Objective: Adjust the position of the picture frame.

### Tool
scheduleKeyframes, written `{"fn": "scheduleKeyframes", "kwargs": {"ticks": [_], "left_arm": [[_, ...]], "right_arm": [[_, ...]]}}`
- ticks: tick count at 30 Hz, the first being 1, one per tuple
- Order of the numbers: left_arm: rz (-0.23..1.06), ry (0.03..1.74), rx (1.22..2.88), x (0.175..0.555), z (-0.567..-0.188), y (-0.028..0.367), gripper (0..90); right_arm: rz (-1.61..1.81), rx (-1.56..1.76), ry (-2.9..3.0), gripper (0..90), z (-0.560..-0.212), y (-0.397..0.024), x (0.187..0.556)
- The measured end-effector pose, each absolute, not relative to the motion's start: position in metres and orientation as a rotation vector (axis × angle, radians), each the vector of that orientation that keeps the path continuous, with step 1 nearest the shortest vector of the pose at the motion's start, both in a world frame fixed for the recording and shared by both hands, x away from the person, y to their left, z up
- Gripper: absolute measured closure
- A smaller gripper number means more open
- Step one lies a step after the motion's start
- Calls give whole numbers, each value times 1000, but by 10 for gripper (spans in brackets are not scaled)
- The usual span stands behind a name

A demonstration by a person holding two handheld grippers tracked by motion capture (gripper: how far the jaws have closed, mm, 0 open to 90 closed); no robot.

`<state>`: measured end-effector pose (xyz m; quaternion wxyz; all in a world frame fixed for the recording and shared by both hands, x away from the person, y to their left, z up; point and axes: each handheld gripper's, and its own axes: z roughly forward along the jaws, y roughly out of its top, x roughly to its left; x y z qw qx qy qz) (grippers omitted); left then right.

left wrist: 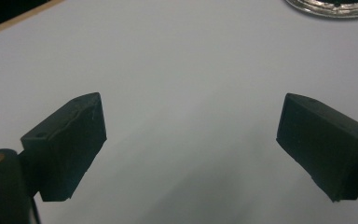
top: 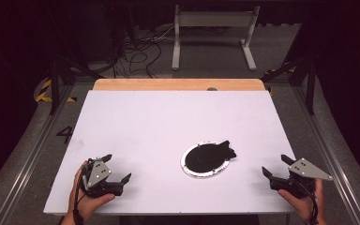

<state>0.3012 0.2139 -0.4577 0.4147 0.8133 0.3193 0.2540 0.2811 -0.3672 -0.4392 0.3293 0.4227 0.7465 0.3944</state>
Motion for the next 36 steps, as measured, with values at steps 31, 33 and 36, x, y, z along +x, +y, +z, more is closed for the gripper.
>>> {"fn": "scheduleKeyframes", "kwargs": {"ticks": [31,33,36], "left_arm": [[452,644,2151,315,-436,152,414],[417,620,2158,320,-432,144,526],[403,589,2154,324,-427,133,709]], "right_arm": [[979,978,2228,826,-420,-325,314],[961,958,2231,871,-417,-321,321],[936,936,2241,888,-415,-312,333]]}}
